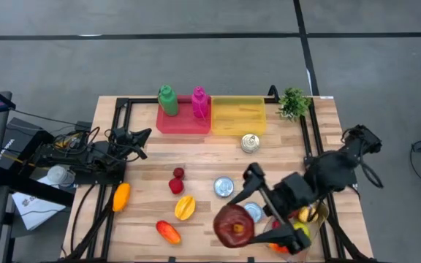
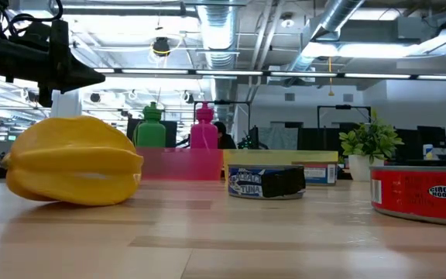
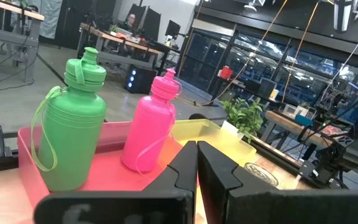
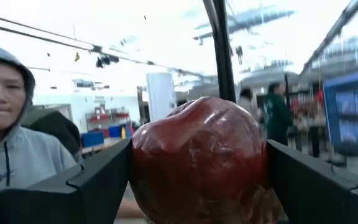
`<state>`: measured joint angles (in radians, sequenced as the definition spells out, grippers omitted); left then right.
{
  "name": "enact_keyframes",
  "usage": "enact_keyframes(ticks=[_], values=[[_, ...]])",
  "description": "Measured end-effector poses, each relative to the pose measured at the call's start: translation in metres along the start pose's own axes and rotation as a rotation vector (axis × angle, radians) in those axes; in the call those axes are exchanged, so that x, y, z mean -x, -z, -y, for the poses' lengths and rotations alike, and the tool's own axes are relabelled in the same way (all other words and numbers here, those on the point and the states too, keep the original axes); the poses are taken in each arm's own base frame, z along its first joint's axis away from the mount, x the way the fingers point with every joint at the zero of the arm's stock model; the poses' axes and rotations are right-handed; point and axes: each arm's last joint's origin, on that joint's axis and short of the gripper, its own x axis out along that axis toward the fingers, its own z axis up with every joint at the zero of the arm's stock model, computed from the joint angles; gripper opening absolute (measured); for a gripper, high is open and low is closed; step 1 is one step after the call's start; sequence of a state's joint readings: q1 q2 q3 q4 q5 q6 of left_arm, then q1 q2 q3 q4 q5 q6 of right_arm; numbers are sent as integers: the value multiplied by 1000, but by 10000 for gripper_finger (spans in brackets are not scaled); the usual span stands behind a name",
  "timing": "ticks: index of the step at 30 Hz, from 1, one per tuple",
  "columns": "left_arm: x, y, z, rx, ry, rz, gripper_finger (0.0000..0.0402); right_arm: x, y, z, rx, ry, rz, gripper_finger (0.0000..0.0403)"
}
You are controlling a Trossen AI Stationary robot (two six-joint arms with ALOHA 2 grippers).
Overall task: Pick & Place Food Item
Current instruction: Put the bottom apple into the transparent bin
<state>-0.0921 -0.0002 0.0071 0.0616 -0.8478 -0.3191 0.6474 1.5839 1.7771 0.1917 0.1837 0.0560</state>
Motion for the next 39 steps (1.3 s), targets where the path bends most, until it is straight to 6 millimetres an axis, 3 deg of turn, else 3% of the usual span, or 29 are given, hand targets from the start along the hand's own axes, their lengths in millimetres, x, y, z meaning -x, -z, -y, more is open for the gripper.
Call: enact_keyframes(ticks=[7,17,23,28,34,39], values=[[0,0,0,0,0,0,1,0,-8,0,50,1,84,341],[0,0,0,0,0,0,1,-1,-3,3,63,15,29,342],[0,0,0,0,0,0,1,4,27,7,77,194,-271,342],[0,0,0,0,0,0,1,18,55,13,-135,359,-532,342],[0,0,0,0,0,0,1,53,84,10,-410,633,-864,342],[0,0,0,0,0,0,1,87,95,-1,-569,881,-1082,342]])
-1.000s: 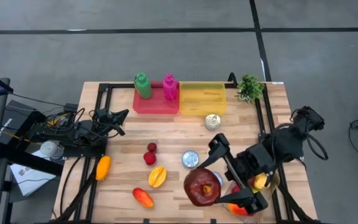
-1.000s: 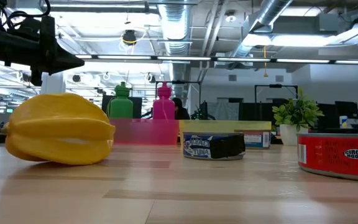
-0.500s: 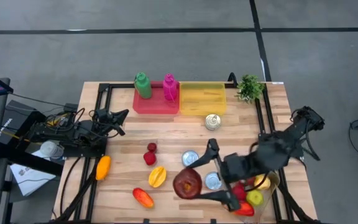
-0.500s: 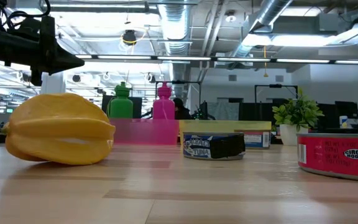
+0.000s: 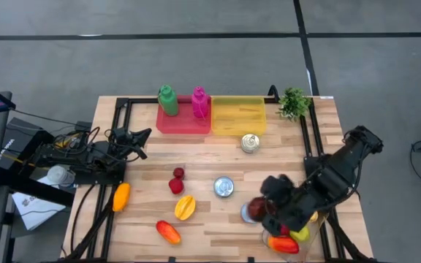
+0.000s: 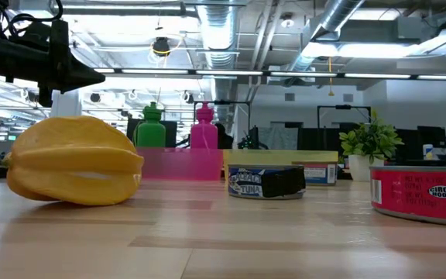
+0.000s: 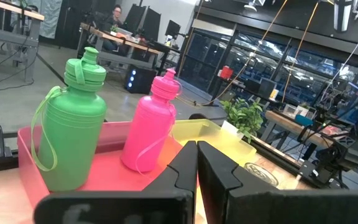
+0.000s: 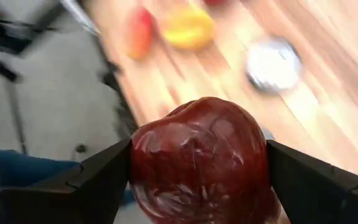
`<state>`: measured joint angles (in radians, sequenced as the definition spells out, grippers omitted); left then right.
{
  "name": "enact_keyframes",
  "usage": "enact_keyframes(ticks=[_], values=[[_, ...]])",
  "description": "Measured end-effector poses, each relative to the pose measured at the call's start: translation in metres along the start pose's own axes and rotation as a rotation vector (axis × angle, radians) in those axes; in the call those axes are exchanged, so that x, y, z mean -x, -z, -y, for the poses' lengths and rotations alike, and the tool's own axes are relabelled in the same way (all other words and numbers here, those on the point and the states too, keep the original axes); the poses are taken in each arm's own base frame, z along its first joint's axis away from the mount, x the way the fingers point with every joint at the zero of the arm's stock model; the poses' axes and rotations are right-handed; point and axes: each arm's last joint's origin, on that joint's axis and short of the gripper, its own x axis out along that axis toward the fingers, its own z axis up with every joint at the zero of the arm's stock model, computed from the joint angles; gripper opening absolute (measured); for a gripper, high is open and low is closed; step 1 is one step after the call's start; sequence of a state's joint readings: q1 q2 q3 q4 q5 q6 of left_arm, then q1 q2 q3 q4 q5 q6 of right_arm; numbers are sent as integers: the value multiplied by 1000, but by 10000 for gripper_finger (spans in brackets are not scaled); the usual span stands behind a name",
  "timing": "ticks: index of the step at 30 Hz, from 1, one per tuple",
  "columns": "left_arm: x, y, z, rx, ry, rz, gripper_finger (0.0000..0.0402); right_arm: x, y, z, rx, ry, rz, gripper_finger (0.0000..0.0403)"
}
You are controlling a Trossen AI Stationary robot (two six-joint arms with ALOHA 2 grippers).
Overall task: Pick & Place Food Item
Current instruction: Put the bottom apple into the transparent bin
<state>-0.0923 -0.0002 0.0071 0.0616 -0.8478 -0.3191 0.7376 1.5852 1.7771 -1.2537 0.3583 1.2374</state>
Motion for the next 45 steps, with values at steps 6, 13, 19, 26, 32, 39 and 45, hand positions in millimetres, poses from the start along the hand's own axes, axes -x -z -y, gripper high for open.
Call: enact_keyframes(ticks=[6,13,19,26,32,39,45], values=[[0,0,0,0,0,0,1,5,30,12,-155,202,-129,342],[0,0,0,1,1,1,1,-15,61,15,-149,367,-276,342],[0,0,0,1,1,1,1,-44,81,34,-145,520,-494,342],[0,0,0,1,1,1,1,-60,99,56,-141,637,-663,342],[0,0,0,1,1,1,1,-71,104,68,-114,687,-702,342],[0,0,0,1,1,1,1,-83,104,80,-75,708,-843,342],[0,0,0,2,1,1,1,-88,99,85,-46,678,-917,342]])
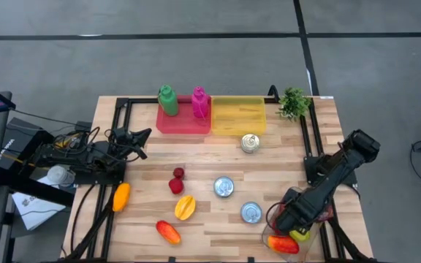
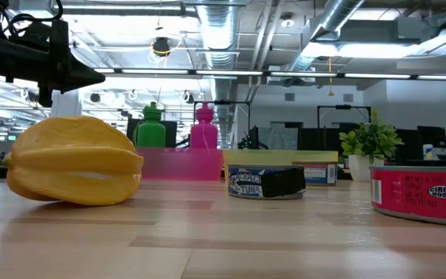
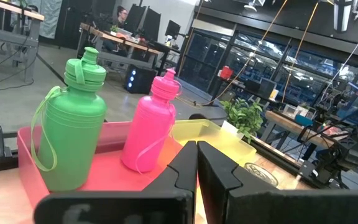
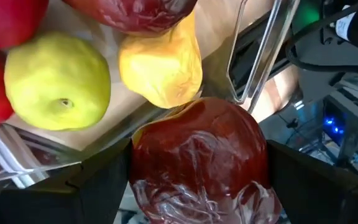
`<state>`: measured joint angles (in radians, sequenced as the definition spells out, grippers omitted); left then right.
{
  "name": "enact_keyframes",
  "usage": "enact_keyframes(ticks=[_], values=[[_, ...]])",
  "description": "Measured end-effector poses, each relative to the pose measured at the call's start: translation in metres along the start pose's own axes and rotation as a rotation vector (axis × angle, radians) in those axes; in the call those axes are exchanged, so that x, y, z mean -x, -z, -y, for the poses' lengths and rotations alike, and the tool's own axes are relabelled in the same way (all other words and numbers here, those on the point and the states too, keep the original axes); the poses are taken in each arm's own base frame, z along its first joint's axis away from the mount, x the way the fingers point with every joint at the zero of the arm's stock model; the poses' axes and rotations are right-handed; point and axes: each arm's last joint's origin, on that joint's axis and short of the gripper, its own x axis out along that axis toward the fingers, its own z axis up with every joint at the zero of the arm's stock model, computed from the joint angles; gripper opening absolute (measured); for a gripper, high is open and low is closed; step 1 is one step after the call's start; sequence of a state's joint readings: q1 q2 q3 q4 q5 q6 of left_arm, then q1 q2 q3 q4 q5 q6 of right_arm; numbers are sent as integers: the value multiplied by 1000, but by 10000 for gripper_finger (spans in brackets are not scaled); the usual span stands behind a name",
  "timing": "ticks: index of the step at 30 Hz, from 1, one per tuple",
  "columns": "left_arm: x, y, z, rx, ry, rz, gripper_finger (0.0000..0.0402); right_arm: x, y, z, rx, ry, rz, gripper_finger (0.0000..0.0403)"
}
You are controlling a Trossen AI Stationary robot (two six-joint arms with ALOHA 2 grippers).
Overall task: Pick & Place Food Item
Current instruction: Put the bottom apple into the transparent bin
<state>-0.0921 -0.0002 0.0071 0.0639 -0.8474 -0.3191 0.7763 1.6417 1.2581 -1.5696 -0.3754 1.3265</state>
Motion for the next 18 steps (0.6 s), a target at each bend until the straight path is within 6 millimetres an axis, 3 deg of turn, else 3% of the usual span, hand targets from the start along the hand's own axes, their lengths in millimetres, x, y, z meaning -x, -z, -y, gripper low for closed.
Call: enact_keyframes(ticks=[12,18], values=[[0,0,0,0,0,0,1,1,-6,-3,17,-38,21,342],[0,0,0,0,0,0,1,1,-11,-6,5,-58,142,342]])
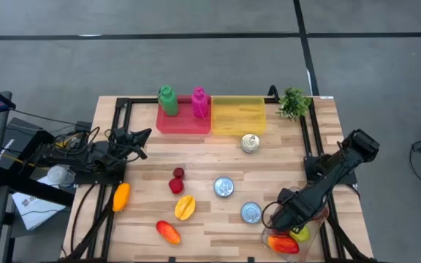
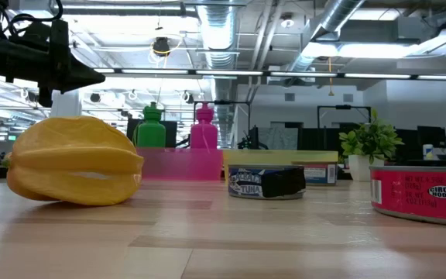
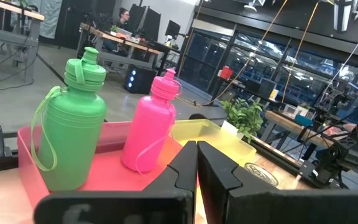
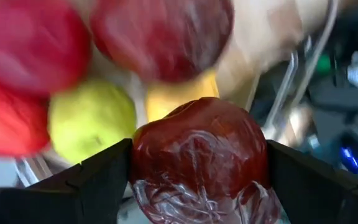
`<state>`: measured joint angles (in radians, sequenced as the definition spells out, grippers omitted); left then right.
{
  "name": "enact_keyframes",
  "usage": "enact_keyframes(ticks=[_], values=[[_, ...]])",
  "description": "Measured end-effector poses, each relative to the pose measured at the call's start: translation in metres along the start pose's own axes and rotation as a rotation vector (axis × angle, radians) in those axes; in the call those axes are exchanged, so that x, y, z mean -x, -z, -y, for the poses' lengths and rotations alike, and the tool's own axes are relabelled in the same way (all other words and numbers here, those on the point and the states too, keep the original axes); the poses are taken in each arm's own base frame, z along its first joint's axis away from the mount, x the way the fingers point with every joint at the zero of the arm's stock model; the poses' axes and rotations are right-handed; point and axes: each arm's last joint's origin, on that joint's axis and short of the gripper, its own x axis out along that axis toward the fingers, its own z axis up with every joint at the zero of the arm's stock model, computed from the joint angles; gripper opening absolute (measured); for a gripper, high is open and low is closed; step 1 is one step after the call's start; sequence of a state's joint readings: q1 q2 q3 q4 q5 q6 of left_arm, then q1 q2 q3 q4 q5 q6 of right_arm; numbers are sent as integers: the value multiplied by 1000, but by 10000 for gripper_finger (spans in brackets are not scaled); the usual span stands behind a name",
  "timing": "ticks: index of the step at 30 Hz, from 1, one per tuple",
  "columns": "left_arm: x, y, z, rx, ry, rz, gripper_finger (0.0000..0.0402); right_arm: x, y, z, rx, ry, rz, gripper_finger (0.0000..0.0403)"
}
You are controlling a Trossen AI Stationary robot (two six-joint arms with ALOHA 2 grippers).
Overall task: Pick & Place Food Item
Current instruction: Put the bottom apple into the transparent bin
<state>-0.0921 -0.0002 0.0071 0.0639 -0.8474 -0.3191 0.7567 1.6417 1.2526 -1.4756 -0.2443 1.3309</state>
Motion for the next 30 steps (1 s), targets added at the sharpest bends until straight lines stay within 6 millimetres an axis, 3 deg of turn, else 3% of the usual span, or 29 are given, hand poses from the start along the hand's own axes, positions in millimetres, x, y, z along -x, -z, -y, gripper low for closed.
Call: enact_keyframes(ticks=[7,15,30], values=[[0,0,0,0,0,0,1,-1,0,4,-14,50,30,342],[0,0,0,0,0,0,1,-20,0,2,-17,42,47,342],[0,0,0,0,0,0,1,-6,-1,0,42,-9,33,396]])
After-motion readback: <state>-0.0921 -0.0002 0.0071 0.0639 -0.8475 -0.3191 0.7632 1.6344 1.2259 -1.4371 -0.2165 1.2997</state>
